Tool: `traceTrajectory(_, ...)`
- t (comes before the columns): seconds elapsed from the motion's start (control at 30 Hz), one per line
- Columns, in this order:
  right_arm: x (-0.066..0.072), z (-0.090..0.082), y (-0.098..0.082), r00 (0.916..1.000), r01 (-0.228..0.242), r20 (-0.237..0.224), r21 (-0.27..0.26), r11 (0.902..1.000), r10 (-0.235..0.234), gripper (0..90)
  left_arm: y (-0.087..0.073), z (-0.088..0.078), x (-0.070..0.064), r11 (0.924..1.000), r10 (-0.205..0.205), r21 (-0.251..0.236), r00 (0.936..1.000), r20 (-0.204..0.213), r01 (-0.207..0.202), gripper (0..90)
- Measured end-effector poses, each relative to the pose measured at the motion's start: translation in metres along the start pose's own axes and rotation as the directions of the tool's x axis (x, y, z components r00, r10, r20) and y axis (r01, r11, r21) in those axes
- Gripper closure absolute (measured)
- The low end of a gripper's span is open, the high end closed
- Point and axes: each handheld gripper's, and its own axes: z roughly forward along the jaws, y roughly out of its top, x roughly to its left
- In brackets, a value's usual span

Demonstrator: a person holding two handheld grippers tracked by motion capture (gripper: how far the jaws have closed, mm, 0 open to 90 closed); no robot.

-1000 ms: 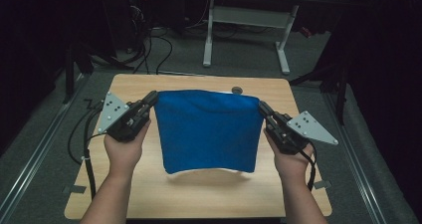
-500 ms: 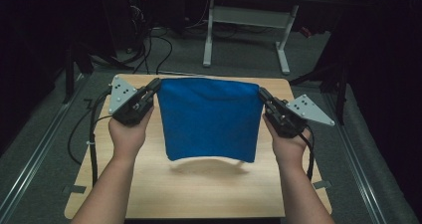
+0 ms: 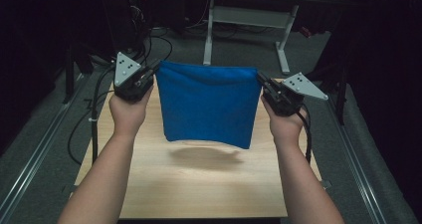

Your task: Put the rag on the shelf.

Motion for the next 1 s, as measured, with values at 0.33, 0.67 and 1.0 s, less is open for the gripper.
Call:
traceTrajectory(0.33,-0.019,0.031,0.002,0.9994,0.003,0.033,0.041,0.9992,-0.004,88.7,0.001,0.035,0.009,0.9982,0.028,0.053,0.9992,-0.027,-0.027,88.4)
traceTrajectory(0.67,-0.032,0.07,-0.016,0.9979,0.002,0.064,0.128,0.9918,-0.01,88.7,-0.016,0.069,0.02,0.9888,0.03,0.147,0.9986,-0.043,-0.023,88.4)
traceTrajectory(1.0,-0.035,0.094,-0.056,0.9985,-0.011,0.055,0.265,0.9642,-0.004,88.6,-0.065,0.085,0.019,0.9618,0.001,0.274,0.9999,-0.011,0.002,88.4)
